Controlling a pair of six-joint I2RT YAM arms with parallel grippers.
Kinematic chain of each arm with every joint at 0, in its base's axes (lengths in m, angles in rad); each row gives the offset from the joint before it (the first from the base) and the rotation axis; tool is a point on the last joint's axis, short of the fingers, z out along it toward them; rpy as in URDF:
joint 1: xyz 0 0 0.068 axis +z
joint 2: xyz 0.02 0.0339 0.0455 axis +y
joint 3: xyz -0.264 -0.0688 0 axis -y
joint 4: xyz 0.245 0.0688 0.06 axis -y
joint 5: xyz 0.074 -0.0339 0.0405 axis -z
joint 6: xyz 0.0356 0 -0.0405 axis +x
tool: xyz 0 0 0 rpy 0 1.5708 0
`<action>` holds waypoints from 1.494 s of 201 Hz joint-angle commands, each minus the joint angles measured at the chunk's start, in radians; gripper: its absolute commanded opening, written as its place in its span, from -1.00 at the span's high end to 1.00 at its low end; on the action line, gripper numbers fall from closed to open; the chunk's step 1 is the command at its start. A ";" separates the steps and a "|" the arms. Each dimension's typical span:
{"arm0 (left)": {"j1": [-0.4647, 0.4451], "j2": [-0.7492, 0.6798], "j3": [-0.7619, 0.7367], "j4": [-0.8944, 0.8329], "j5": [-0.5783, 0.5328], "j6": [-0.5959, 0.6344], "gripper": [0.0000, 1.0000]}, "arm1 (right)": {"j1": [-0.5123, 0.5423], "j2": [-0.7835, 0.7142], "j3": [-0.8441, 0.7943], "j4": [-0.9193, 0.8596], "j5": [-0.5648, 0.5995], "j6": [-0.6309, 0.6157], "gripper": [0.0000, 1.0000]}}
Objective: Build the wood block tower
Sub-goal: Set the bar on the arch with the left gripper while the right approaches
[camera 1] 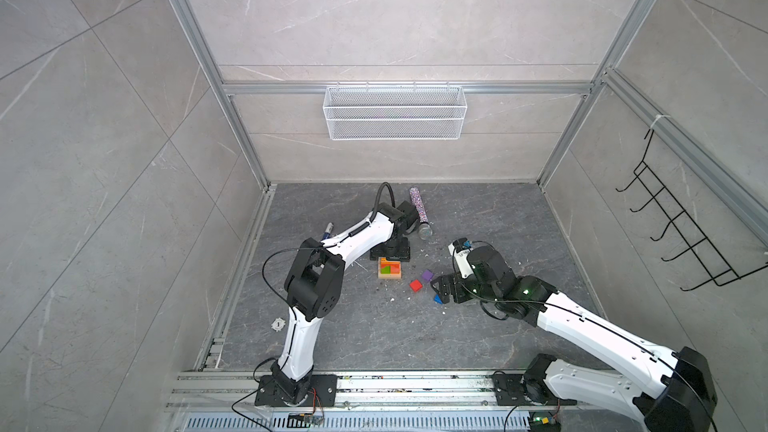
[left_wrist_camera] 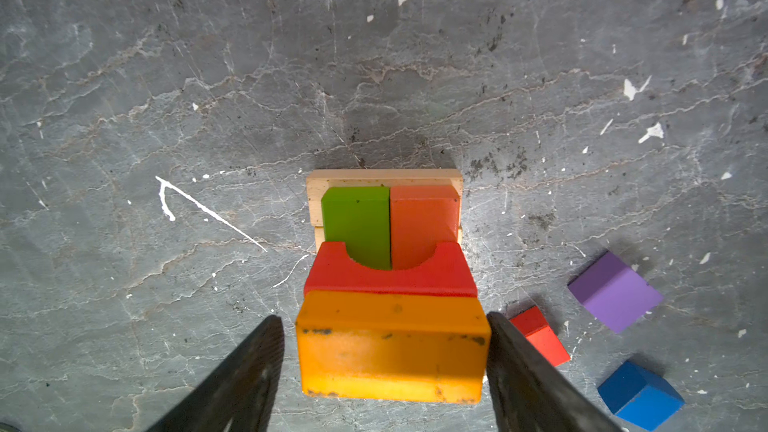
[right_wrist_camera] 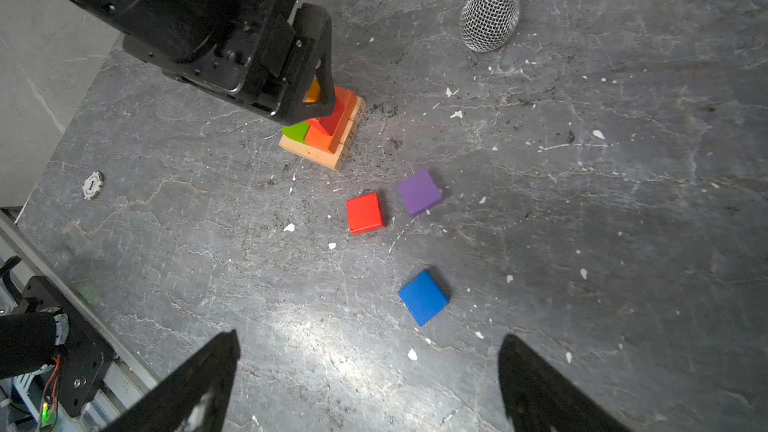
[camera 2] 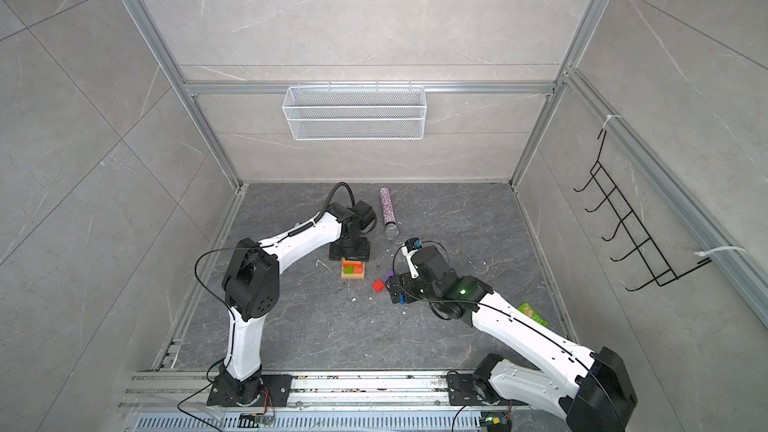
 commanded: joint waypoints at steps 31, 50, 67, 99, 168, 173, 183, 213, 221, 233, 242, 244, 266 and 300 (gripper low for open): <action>-0.004 -0.032 0.028 -0.024 -0.014 -0.005 -0.88 | 0.006 0.030 0.022 -0.057 0.020 0.008 -0.98; -0.005 -0.061 0.015 -0.002 -0.014 0.008 -0.94 | 0.006 0.047 0.031 -0.074 0.030 0.009 -0.98; -0.005 -0.092 -0.006 0.028 0.001 0.020 -0.99 | 0.007 0.067 0.053 -0.091 0.046 0.008 -0.97; -0.006 -0.118 0.002 0.030 0.031 0.053 -0.99 | 0.006 0.109 0.085 -0.116 0.086 0.041 -0.95; -0.004 -0.288 -0.112 0.116 0.031 0.106 -0.99 | 0.007 0.222 0.133 -0.150 0.169 0.122 -0.91; -0.004 -0.294 -0.116 0.117 0.030 0.107 -0.99 | 0.006 0.232 0.135 -0.154 0.176 0.126 -0.91; -0.002 -0.304 -0.114 0.110 0.028 0.113 -0.99 | 0.006 0.249 0.136 -0.156 0.184 0.138 -0.90; 0.005 -0.346 -0.142 0.127 0.033 0.130 -0.99 | 0.006 0.272 0.131 -0.135 0.185 0.165 -0.85; 0.010 -0.368 -0.167 0.147 0.041 0.134 -0.99 | 0.007 0.281 0.133 -0.134 0.192 0.173 -0.84; 0.026 -0.402 -0.206 0.176 0.061 0.138 -0.99 | 0.006 0.302 0.140 -0.146 0.215 0.197 -0.82; 0.043 -0.428 -0.233 0.192 0.079 0.135 -0.99 | 0.006 0.320 0.146 -0.154 0.232 0.213 -0.80; 0.047 -0.434 -0.239 0.195 0.082 0.134 -0.99 | 0.005 0.324 0.147 -0.156 0.237 0.215 -0.79; 0.089 -0.500 -0.311 0.222 0.092 0.139 -0.99 | 0.006 0.366 0.144 -0.146 0.256 0.260 -0.75; 0.163 -0.601 -0.411 0.235 0.110 0.175 -0.99 | 0.007 0.424 0.124 -0.096 0.235 0.334 -0.66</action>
